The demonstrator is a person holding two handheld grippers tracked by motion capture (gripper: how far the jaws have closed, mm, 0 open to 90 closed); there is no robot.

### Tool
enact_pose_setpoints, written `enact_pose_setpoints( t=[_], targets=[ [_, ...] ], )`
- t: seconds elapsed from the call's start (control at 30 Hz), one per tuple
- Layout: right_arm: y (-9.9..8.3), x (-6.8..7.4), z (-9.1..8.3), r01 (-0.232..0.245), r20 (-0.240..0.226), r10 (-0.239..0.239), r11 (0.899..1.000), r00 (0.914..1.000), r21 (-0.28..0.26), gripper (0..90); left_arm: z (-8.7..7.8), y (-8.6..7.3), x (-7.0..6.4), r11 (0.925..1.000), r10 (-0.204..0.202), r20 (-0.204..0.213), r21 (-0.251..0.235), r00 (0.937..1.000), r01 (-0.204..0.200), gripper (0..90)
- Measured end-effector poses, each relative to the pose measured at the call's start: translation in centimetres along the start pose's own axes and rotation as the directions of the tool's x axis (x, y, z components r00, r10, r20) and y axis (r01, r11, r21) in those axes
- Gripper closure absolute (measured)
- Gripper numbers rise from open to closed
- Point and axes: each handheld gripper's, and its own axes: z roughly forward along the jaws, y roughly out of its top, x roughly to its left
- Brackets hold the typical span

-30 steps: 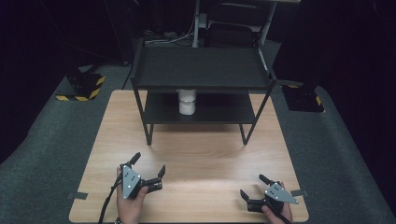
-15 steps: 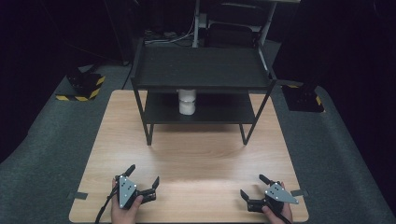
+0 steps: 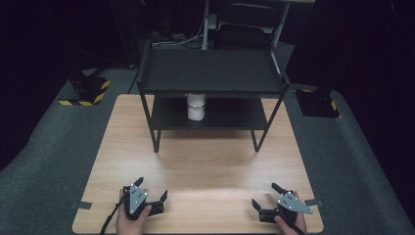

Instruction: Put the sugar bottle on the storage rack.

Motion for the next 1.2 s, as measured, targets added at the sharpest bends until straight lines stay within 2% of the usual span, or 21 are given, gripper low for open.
enact_pose_setpoints(
  t=[0.03,0.17,0.3,0.8,1.2],
  targets=[
    [0.0,0.0,0.0,0.000,0.000,0.000,1.000,1.0000,0.000,0.0,0.0,0.0,0.0,1.0000,0.000,0.000,0.000,1.0000,0.000,0.5],
    [0.0,0.0,0.0,0.003,0.000,-0.003,1.000,1.0000,-0.002,0.0,0.4,1.0,-0.4,0.9978,0.039,-0.006,0.055,0.9992,-0.038,0.5],
    [0.0,0.0,0.0,0.005,0.000,-0.005,1.000,1.0000,-0.002,0.0,0.4,1.0,-0.4,0.9975,0.041,-0.006,0.058,0.9991,-0.040,0.5],
    [0.1,0.0,0.1,0.004,-0.001,-0.004,1.000,1.0000,0.001,0.0,0.3,0.8,-0.1,0.9989,0.008,-0.001,0.045,1.0000,-0.008,0.5],
    [0.1,-0.1,0.1,0.007,-0.003,-0.007,1.000,1.0000,0.002,0.0,0.5,1.1,-0.2,0.9978,0.022,-0.001,0.063,0.9997,-0.022,0.6]
  ],
)
